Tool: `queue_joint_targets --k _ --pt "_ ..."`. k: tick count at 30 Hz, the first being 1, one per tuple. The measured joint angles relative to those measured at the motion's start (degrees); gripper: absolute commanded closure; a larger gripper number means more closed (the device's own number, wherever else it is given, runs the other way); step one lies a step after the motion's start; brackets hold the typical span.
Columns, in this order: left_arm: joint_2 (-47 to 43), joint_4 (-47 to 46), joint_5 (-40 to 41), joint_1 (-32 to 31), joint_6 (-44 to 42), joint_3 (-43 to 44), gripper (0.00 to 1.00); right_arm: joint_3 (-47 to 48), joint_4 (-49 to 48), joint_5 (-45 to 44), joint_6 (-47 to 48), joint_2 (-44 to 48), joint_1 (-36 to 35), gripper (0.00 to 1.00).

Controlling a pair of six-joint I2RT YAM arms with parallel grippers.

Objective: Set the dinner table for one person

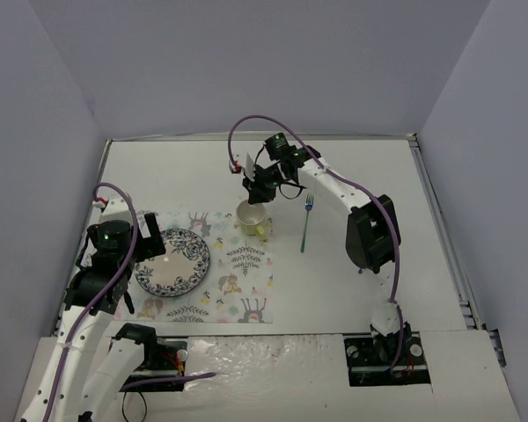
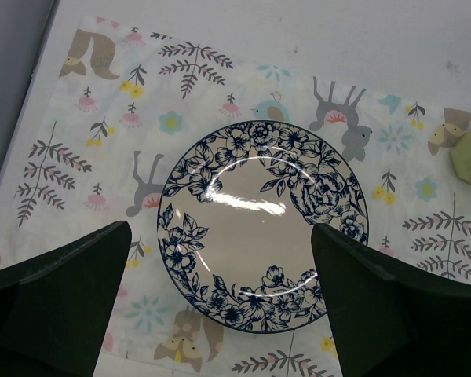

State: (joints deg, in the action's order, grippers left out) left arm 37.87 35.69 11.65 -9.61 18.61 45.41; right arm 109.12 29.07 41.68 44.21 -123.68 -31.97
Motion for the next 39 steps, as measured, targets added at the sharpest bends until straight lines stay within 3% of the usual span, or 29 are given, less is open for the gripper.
queue_joint_targets --k 2,4,10,18,22,25,30,34,39 --pt "0.0 0.0 0.0 0.0 0.0 0.0 0.03 0.4 0.0 -0.3 -0.1 0.0 0.0 0.7" --pt "0.0 0.0 0.0 0.1 0.0 0.0 0.03 0.9 -0.1 -0.3 -0.2 -0.1 0.0 0.6" --pt "0.0 0.0 0.0 0.3 0.0 0.0 0.03 1.7 -0.3 -0.3 -0.6 -0.1 0.0 0.41" --pt "0.0 0.0 0.0 0.3 0.0 0.0 0.03 3.6 -0.4 -2.2 -3.3 0.0 0.7 0.32" --pt "0.0 0.0 0.0 0.3 0.0 0.0 0.03 2.9 -2.5 -6.5 -9.2 2.1 2.7 0.3" --pt "0.0 0.0 0.0 0.3 0.0 0.0 0.03 -2.8 -7.0 -13.4 -16.6 8.2 5.4 0.25" --pt "-0.1 0.0 -0.3 0.3 0.0 0.0 0.03 -16.9 -14.8 -31.6 -32.1 25.0 9.8 0.08" --pt "-0.1 0.0 -0.7 0.3 0.0 0.0 0.03 -31.7 -18.7 -44.5 -44.5 38.8 14.0 0.07" --pt "-0.3 0.0 -1.1 0.3 0.0 -0.1 0.03 -49.7 -20.5 -50.8 -57.5 46.9 26.2 0.13"
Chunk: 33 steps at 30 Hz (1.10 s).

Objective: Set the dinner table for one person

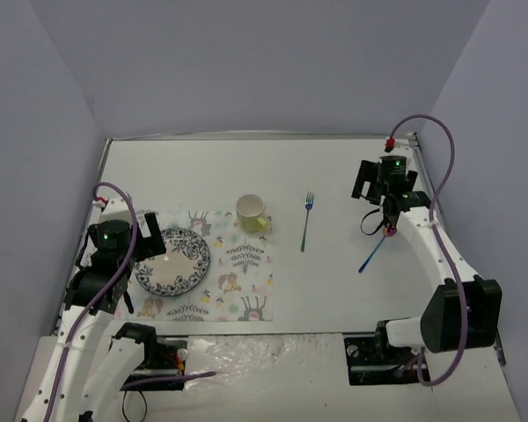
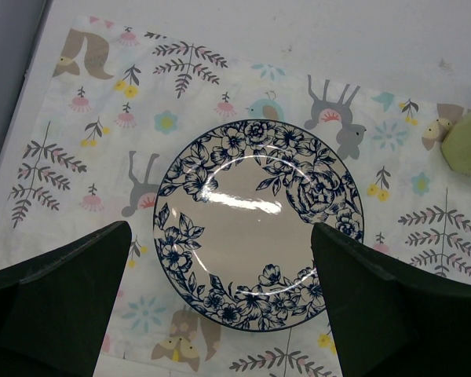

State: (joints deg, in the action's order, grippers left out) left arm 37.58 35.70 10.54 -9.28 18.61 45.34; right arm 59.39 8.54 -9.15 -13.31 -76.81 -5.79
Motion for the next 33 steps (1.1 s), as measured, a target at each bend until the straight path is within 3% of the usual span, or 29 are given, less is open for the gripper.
queue_joint_targets --k 9,24,33 --pt "-1.1 0.0 -0.1 0.0 0.0 0.0 0.03 -18.3 -2.2 -3.1 -13.7 0.1 11.9 0.27" --pt "-1.7 0.0 -0.2 0.0 0.0 0.0 0.03 -20.5 -10.1 -0.2 -16.9 -4.6 14.0 0.58" --pt "-1.9 0.0 -0.2 0.0 0.0 0.0 0.03 -20.1 -10.2 0.4 -17.1 -8.6 12.9 0.69"
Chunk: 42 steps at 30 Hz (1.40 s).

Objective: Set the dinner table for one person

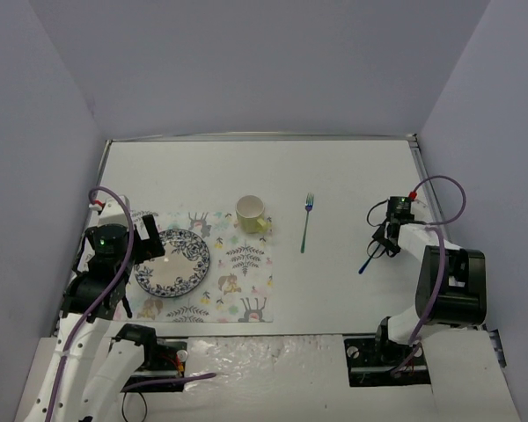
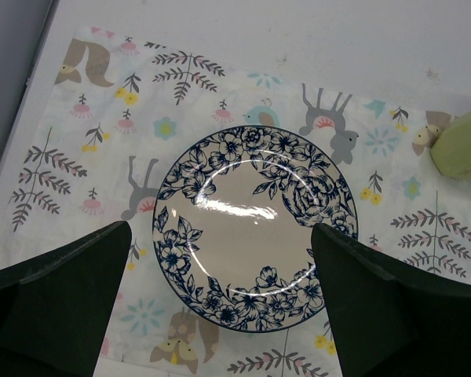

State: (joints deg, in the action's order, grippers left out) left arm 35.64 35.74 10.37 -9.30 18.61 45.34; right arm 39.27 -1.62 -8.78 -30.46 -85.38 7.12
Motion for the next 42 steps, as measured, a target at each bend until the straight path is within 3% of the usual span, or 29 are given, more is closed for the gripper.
queue_joint_targets --k 9,12,20,27,32,38,42 --pt "-0.4 0.0 0.0 0.0 0.0 0.0 0.03 4.6 2.3 -2.6 -1.0 -5.1 -3.4 0.86" --pt "-0.4 0.0 0.0 0.0 0.0 0.0 0.03 5.0 2.4 -3.0 -1.3 -5.6 -3.6 0.99" --pt "-0.4 0.0 0.0 0.0 0.0 0.0 0.03 5.5 4.1 -5.8 -1.3 -5.5 -6.0 1.0" --pt "-0.4 0.0 0.0 0.0 0.0 0.0 0.03 8.8 9.1 -8.8 -1.4 1.0 -18.6 1.0" --pt "-0.3 0.1 0.0 0.0 0.0 0.0 0.03 12.2 10.6 -9.6 -4.4 5.8 -33.1 1.0" --pt "0.0 0.1 0.1 0.0 0.0 0.0 0.03 15.6 12.4 -10.6 -10.1 2.8 -50.3 1.0" --pt "0.0 0.2 0.2 0.0 0.0 0.0 0.03 19.0 13.1 -10.7 -13.6 -3.4 -58.1 1.0"
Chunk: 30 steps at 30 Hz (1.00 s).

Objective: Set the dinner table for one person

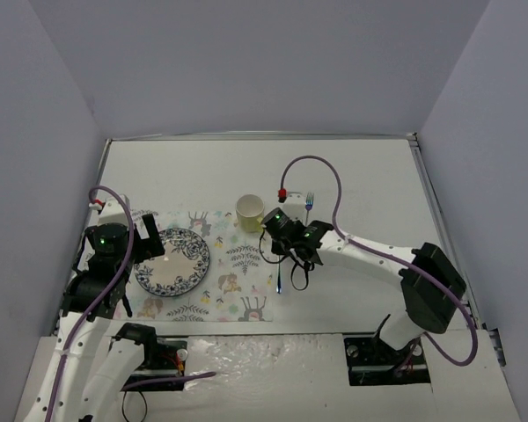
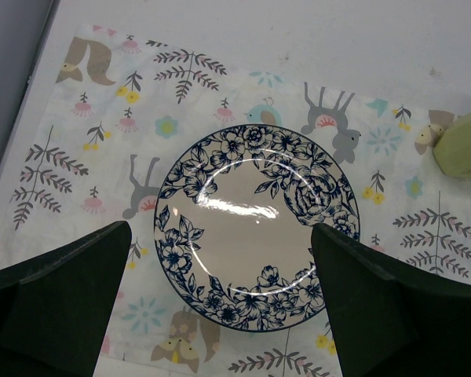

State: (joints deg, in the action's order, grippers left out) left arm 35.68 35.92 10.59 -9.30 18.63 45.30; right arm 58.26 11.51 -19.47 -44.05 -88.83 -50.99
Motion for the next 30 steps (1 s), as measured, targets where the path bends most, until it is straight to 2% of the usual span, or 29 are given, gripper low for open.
queue_joint_targets --k 8,13,21,30 --pt "0.0 0.0 0.0 0.0 0.0 0.0 0.03 6.7 0.5 0.3 -5.2 -10.7 -11.3 1.0" --pt "0.0 0.0 0.0 0.0 0.0 0.0 0.03 10.6 0.5 0.9 -7.0 -15.3 -15.5 1.0" --pt "0.0 0.0 0.0 0.0 0.0 0.0 0.03 15.2 0.2 0.9 -9.1 -20.6 -14.6 1.0" --pt "0.0 0.0 0.0 0.0 0.0 0.0 0.03 15.3 0.3 0.9 -11.0 -21.6 -11.0 1.0"
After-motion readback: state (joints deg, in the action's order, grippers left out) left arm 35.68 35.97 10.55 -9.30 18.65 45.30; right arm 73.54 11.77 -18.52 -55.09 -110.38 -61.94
